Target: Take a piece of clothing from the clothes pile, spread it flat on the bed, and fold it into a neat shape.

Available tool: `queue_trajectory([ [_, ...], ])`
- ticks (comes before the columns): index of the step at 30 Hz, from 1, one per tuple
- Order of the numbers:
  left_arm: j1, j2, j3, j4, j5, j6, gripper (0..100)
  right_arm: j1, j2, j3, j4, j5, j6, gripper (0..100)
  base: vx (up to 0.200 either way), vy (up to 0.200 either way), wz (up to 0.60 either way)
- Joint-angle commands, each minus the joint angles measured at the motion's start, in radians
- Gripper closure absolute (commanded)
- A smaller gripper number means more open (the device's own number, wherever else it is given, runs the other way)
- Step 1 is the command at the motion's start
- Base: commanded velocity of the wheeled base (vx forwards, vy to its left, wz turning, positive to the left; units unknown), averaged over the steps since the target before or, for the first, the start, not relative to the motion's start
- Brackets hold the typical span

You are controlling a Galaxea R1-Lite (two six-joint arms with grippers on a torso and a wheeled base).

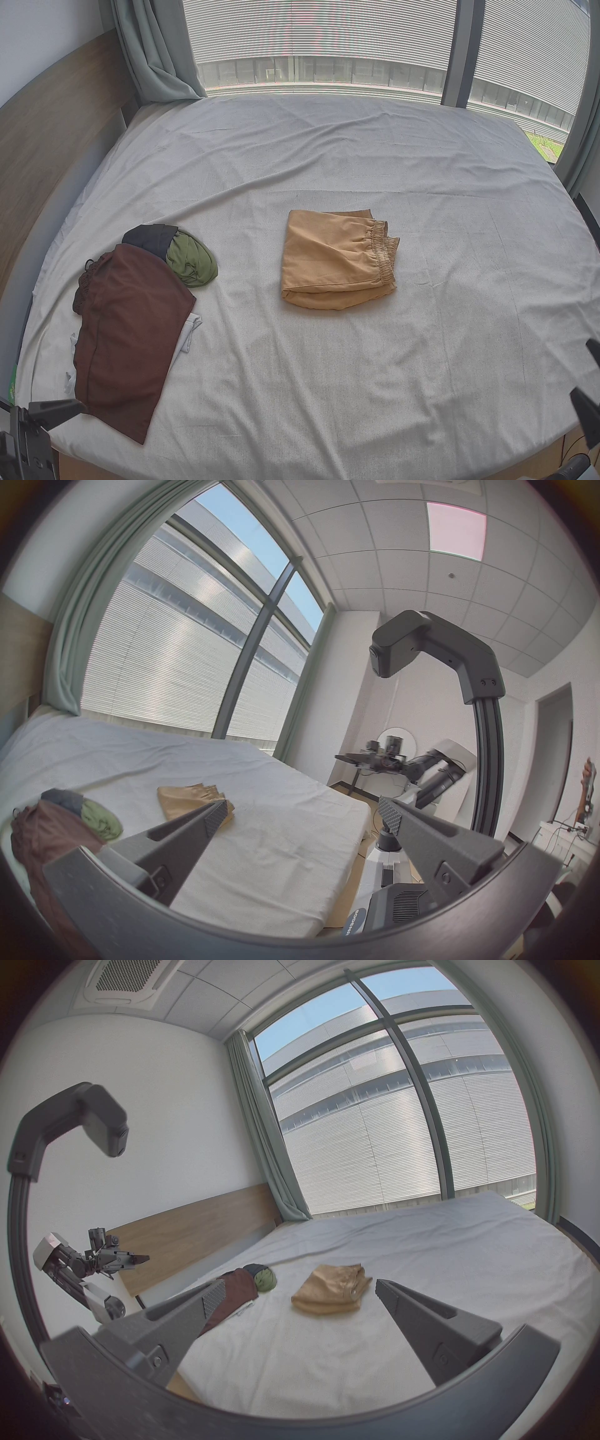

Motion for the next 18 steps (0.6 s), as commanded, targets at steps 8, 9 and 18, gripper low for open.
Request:
queue_trajectory([
  [8,0.24,-0.395,0.03,0.393,0.209,0.126,0,-0.03,-0.383,0.105,0.352,-0.432,-0.216,0,0.0,0.0,0.0],
  [9,0.281,-0.4,0.03,0.497,0.313,0.156,0,-0.03,-0.383,0.105,0.349,-0.498,-0.2,0,0.0,0.0,0.0],
  [18,0.352,-0.464,0.031,0.548,0.582,0.159,0,-0.03,-0.383,0.1,0.366,-0.45,-0.208,0,0.0,0.0,0.0],
])
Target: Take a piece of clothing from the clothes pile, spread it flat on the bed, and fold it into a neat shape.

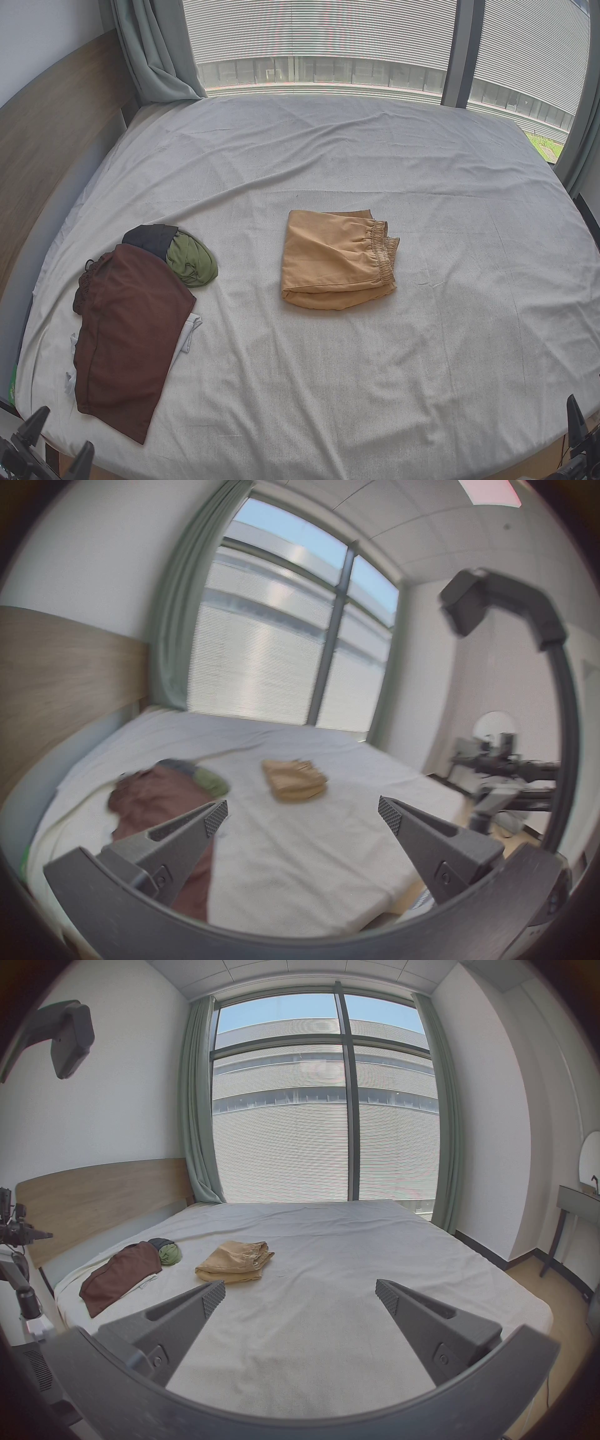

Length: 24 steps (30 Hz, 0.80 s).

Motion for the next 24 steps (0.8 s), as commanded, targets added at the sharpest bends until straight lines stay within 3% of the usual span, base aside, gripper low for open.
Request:
queue_trajectory([
  [1,0.053,-0.057,0.016,-0.027,0.168,0.053,0,-0.004,-0.014,0.013,0.017,0.087,-0.07,0,0.0,0.0,0.0],
  [2,0.053,-0.057,0.016,-0.027,0.168,0.053,0,-0.004,-0.014,0.013,0.017,0.087,-0.07,0,0.0,0.0,0.0],
  [3,0.053,-0.057,0.016,0.022,0.232,0.112,0,-0.004,-0.014,0.018,0.002,0.138,-0.132,0,0.0,0.0,0.0],
  [5,0.053,-0.057,0.016,0.042,0.258,0.101,0,-0.001,-0.018,0.018,0.002,0.084,-0.091,0,0.0,0.0,0.0],
  [7,0.05,-0.058,0.016,0.027,0.255,0.092,0,-0.003,-0.018,0.018,0.001,0.026,-0.071,0,0.0,0.0,0.0],
  [9,0.042,-0.071,0.016,0.028,0.237,0.093,0,-0.004,-0.014,0.018,0.017,0.055,-0.062,0,0.0,0.0,0.0],
  [11,0.039,-0.074,0.016,0.028,0.224,0.093,0,-0.001,-0.011,0.015,0.082,0.021,-0.05,0,0.0,0.0,0.0],
  [24,0.041,-0.077,0.016,0.03,0.224,0.09,0,-0.003,-0.014,0.016,0.071,0.017,-0.022,0,0.0,0.0,0.0],
])
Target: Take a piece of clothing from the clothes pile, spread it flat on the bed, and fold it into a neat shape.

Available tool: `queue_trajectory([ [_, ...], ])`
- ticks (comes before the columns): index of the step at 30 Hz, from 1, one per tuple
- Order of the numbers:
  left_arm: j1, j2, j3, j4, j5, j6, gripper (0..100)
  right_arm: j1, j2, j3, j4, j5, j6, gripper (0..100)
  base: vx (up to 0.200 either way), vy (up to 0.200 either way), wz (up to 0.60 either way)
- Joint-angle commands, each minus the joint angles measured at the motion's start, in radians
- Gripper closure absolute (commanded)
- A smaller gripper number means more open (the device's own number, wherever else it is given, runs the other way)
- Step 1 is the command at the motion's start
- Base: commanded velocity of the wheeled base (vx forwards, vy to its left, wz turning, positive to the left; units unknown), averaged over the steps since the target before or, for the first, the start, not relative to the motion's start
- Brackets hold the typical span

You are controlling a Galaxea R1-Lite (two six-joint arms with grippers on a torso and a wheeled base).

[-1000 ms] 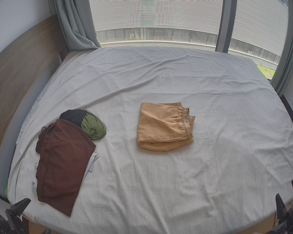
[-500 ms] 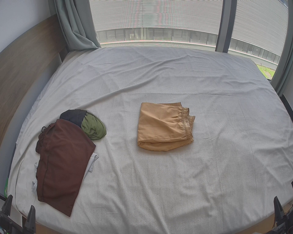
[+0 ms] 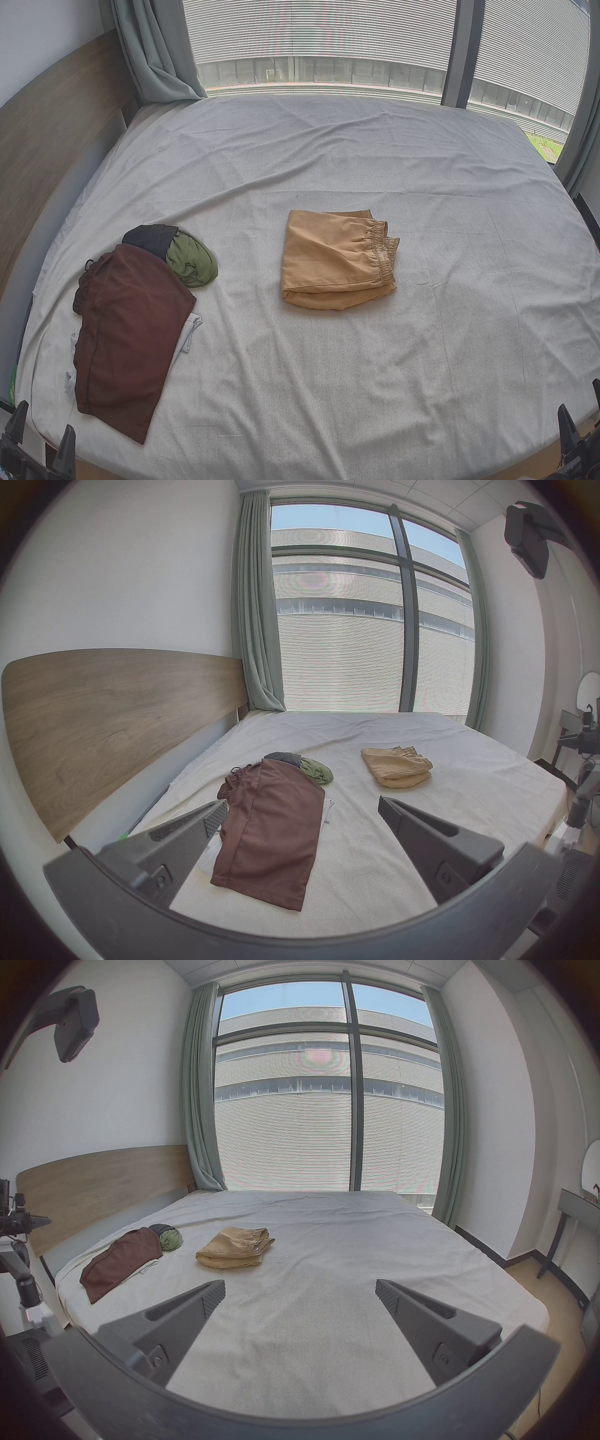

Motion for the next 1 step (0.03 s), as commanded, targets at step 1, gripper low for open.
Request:
queue_trajectory([
  [1,0.0,-0.013,0.016,0.0,0.001,-0.001,0,-0.002,-0.002,0.014,0.001,-0.001,0.0,0,0.0,0.0,0.0],
])
